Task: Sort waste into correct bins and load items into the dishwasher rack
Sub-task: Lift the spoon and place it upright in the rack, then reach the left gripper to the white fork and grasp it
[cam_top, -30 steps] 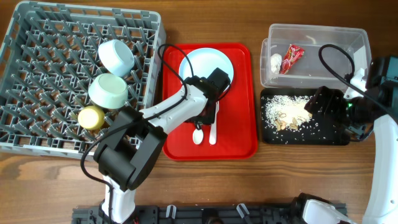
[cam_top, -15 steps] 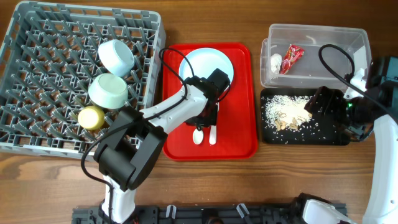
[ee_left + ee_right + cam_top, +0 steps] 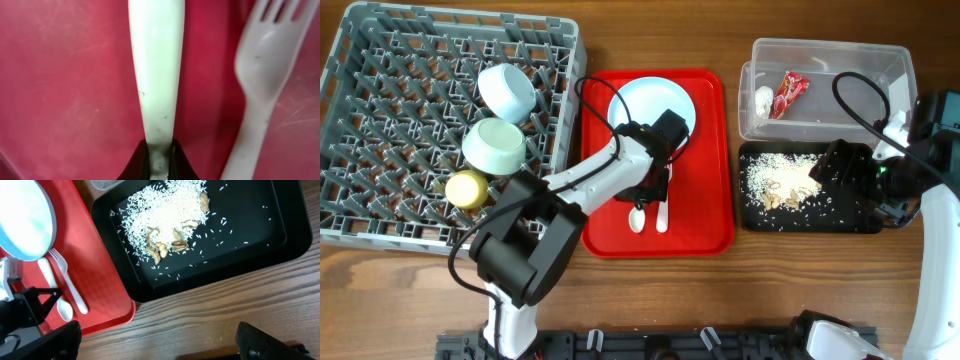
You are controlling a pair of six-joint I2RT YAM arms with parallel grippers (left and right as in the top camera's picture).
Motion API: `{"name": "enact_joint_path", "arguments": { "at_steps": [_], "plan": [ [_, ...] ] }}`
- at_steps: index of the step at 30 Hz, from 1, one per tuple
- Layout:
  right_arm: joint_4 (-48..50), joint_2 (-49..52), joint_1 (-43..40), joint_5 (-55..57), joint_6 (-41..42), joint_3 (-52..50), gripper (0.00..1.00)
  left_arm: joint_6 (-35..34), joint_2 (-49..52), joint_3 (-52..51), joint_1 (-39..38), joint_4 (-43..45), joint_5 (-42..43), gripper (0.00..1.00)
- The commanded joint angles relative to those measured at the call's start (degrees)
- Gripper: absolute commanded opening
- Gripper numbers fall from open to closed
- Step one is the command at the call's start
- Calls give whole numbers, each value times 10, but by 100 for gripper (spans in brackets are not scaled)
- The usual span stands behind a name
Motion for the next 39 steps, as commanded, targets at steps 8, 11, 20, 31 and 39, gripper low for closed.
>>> {"name": "enact_joint_path", "arguments": {
  "at_steps": [8,11,20,31,39],
  "plan": [
    [-2,-9,-2,-5,-11,13,100,36,-135,42,58,-50,-29,4],
    [-2,-9,-2,-5,-11,13,100,50,-183,42,80,-64,-46,4],
    [-2,-9,-2,-5,-11,13,100,79,-268,41,199,-80,-103,4],
    [-2,-9,-2,-5,-11,13,100,124,-191,38,283,-82,-103,4],
    [-1,-9,-2,-5,-11,13,100,124,-154,38,286,-80,-101,8]
  ]
}}
